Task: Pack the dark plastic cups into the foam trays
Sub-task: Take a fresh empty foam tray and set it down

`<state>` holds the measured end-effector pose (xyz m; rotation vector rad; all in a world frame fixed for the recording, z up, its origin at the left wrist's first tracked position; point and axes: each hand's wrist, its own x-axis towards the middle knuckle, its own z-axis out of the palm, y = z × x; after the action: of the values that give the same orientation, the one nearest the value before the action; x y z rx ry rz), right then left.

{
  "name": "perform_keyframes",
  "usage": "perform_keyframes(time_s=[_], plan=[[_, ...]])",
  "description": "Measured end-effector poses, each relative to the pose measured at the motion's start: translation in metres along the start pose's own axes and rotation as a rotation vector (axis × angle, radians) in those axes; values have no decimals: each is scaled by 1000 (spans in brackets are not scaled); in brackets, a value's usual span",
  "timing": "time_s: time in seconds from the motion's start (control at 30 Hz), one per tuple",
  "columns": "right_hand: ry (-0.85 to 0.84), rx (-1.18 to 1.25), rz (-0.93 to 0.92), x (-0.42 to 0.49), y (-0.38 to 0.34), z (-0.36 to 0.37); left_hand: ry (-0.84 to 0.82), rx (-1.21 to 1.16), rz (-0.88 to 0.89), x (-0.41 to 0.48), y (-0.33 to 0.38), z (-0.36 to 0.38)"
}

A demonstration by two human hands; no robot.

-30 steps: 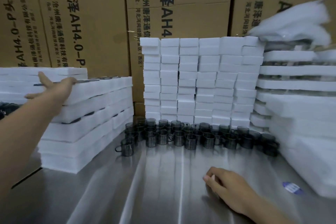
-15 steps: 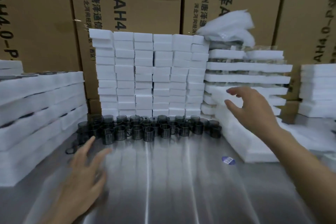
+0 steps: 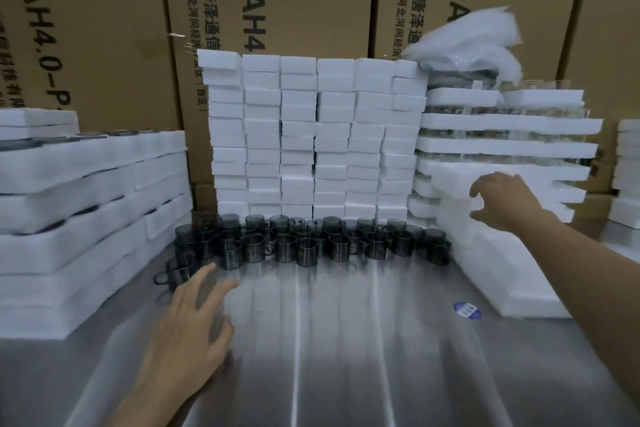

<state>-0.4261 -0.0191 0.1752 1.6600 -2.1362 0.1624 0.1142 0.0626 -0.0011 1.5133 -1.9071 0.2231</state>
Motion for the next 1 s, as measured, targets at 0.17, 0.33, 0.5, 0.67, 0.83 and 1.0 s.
perform_keyframes(time_s=[0.17, 0.33, 0.5, 0.67, 0.83, 1.0], plan=[[337, 133, -49, -5, -5, 4, 34, 41, 41, -1, 5, -6], [185, 101, 33, 20, 4, 5, 24, 11, 65, 1, 7, -9], [138, 111, 63, 22, 7, 19, 165, 75, 198, 3, 7, -9], [384, 114, -27, 15, -2, 13, 21, 47, 148, 1, 6, -10], [664, 293, -271, -35, -88, -21, -59, -23, 89, -5, 6, -4], [514, 402, -614, -155, -190, 7, -104, 25, 113, -4, 1, -2]])
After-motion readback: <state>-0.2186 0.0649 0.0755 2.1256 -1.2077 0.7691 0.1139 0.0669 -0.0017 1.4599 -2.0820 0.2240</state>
